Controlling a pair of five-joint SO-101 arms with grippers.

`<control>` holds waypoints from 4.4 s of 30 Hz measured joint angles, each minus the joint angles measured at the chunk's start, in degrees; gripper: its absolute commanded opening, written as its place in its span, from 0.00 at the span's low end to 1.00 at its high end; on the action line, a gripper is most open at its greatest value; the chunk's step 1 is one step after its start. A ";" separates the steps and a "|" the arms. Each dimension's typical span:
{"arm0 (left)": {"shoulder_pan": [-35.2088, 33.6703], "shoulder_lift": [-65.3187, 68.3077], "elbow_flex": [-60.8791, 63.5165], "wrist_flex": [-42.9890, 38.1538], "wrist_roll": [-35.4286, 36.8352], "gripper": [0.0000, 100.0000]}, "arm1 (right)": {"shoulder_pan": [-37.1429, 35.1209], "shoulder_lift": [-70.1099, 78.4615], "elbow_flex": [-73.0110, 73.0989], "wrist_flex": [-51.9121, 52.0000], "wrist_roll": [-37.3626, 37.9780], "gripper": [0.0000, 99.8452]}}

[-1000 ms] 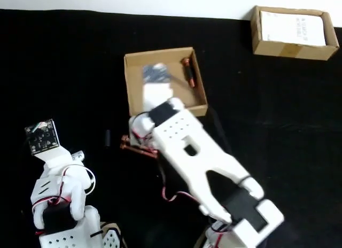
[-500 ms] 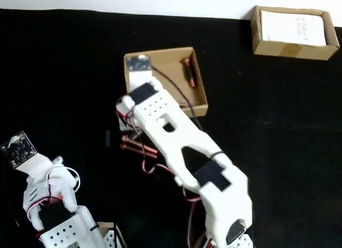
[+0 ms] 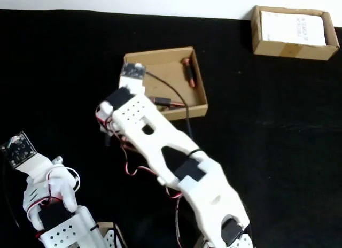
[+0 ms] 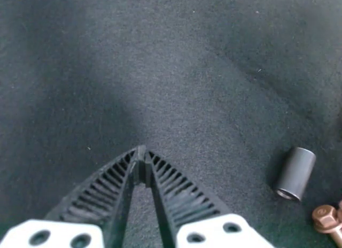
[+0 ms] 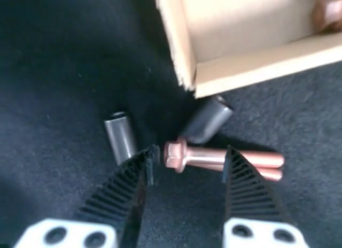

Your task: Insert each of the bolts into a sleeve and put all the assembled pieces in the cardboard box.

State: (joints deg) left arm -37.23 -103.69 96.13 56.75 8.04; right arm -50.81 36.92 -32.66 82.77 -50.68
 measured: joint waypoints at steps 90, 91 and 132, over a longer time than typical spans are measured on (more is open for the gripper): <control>39.38 120.70 -104.62 43.78 38.42 0.12 | 35.34 -60.92 45.45 -8.09 27.78 0.01; 39.30 122.73 -105.49 43.78 38.42 0.12 | 35.34 -60.92 45.54 -8.70 27.78 0.01; 39.47 149.19 -117.71 44.22 38.33 0.12 | 35.52 -59.25 45.71 -10.55 29.98 0.01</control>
State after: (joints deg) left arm 2.24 45.49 -21.58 100.97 46.37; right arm -15.30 -22.33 13.05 72.22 -20.70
